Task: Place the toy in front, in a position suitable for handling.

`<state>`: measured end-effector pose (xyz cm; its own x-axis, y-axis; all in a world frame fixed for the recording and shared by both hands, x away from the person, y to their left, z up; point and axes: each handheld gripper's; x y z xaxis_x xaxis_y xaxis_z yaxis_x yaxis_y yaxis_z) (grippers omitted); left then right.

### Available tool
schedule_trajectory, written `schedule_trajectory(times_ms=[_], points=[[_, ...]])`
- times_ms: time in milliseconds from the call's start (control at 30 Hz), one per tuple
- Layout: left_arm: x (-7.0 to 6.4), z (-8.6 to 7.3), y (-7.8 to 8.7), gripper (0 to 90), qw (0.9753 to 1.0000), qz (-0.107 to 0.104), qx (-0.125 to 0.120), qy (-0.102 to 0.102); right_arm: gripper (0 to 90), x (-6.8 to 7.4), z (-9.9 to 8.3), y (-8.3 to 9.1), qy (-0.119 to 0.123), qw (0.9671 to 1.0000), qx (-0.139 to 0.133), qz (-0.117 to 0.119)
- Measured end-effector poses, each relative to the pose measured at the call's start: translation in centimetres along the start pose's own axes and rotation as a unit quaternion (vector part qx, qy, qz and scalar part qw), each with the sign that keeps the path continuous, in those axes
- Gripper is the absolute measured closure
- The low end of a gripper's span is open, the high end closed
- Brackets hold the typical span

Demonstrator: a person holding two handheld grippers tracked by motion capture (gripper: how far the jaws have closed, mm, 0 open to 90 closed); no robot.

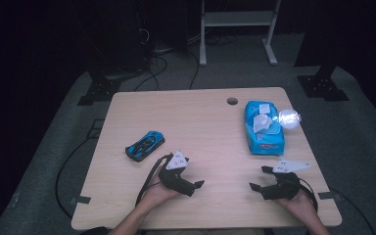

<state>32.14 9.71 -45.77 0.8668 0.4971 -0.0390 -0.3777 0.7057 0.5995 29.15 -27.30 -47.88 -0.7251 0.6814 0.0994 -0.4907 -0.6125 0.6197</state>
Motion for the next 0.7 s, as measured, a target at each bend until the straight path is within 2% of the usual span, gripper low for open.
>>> schedule_trajectory(times_ms=[167, 267, 500, 700], points=[[0.2, 0.0, 0.2, 1.6, 1.0000, 0.001, -0.004, 0.003, 15.1, -0.1, 0.1, -0.2, -0.001, 1.0000, 0.004, 0.002], [0.3, 0.3, 0.5, 1.6, 0.9999, 0.014, 0.002, -0.008, 15.1, 0.0, 0.0, -0.1, -0.001, 1.0000, 0.003, 0.004], [0.7, 0.7, 1.4, 1.6, 0.9995, 0.027, 0.004, -0.018, 15.2, -0.1, -0.2, 0.0, -0.010, 0.9999, 0.008, 0.001], [1.2, 1.2, 2.3, 1.6, 0.9990, 0.037, 0.006, -0.024, 15.2, 0.0, 0.0, 0.3, -0.009, 0.9999, -0.003, -0.008]])
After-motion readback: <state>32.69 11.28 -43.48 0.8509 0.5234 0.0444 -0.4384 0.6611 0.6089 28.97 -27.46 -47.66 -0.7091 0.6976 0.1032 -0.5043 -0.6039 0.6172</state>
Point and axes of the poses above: each handheld gripper's, and its own axes: y roughly backward along the jaws, z roughly out of its top, x roughly to its left, and after that the axes turned 3 degrees about x, right-handed
